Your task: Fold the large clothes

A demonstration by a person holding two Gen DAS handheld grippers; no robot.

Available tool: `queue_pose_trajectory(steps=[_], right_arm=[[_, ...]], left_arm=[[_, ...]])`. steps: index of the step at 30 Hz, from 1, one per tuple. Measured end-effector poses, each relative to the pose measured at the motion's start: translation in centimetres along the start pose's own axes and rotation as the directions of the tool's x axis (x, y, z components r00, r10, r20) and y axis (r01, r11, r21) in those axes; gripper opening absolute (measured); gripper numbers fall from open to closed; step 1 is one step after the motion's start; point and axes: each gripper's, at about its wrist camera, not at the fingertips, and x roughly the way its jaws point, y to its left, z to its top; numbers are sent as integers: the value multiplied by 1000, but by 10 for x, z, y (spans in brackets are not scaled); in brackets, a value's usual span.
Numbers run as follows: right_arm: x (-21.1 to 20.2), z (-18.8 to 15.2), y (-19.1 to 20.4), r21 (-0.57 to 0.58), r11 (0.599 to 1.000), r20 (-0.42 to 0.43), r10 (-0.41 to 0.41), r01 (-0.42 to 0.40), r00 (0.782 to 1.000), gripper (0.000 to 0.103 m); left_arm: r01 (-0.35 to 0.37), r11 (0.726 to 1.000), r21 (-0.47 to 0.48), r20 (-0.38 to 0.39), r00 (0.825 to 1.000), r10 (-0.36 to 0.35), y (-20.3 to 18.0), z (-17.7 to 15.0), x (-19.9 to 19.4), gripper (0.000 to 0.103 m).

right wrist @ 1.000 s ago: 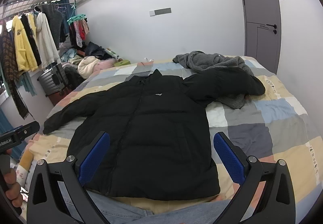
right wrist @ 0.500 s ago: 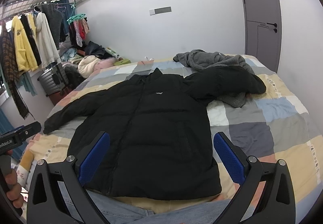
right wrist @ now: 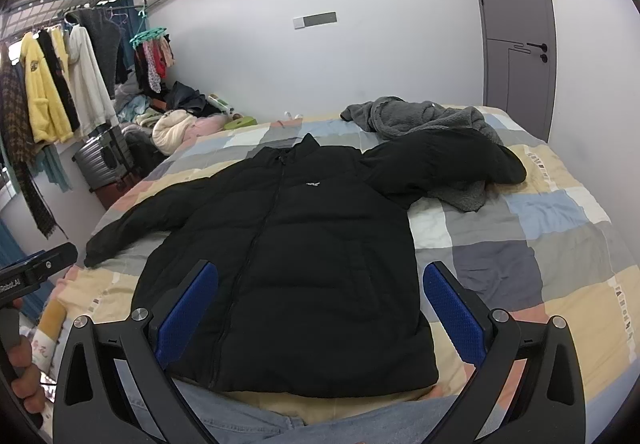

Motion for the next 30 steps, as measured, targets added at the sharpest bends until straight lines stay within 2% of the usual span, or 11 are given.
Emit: queue_pose_trajectory(steps=[9,17,25,30], right_arm=[[1,0,0,4,1000,-2,-3,3,1000,103],[14,6,-5,19,1000,-6,-6,6,1000,103],[43,17,-13,14,999,-10,-32,32,999,103],[61,24,-17,17,999,-4,-37,37,999,103]], left_arm=[[5,1000,2,-2,1000,-5,-1,1,2,103],[33,999,33,-4,999,-33,-8,13,20,103],[86,993,79,9,996,-87,-15,39,46,103],[58,995,86,32,998,-60,-11,58,74,103]])
